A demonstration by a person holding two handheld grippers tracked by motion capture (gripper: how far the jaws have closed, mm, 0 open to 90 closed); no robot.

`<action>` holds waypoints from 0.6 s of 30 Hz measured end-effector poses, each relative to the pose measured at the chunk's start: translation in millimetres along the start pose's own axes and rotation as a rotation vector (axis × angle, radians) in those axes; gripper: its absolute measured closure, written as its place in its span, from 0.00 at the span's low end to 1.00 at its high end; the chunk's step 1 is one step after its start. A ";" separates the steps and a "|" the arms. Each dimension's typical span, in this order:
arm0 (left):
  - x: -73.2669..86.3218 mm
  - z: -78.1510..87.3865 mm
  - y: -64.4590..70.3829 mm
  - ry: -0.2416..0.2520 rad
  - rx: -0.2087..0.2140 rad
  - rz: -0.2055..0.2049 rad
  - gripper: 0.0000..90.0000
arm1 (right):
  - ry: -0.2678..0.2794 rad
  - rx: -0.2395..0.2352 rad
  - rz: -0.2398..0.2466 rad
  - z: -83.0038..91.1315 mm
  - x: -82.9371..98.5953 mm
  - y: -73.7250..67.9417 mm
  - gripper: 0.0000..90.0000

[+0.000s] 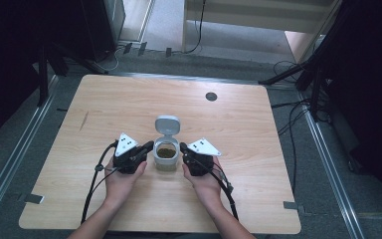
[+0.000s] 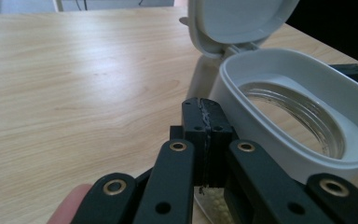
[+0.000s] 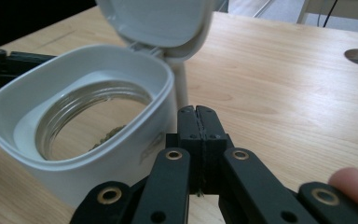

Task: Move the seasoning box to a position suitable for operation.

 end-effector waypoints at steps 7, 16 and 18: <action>-1.3 27.5 -38.8 0.046 -0.035 0.019 1.00 | 0.034 0.029 -0.046 7.0 -1.5 38.1 1.00; 18.0 53.8 -85.8 0.045 -0.097 0.046 1.00 | 0.058 0.065 -0.062 3.4 -13.9 69.1 1.00; 19.5 55.9 -88.3 0.047 -0.102 0.045 1.00 | 0.066 0.055 -0.066 1.7 -18.8 69.8 1.00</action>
Point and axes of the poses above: each handheld gripper's, and its own axes: z roughly backward along the jaws, x roughly out of its underside, y roughly to its right, the point moved 7 cm from there along -z, roughly forward along the jaws, and after that the axes turned 9 degrees about y, right-handed, at the moved point
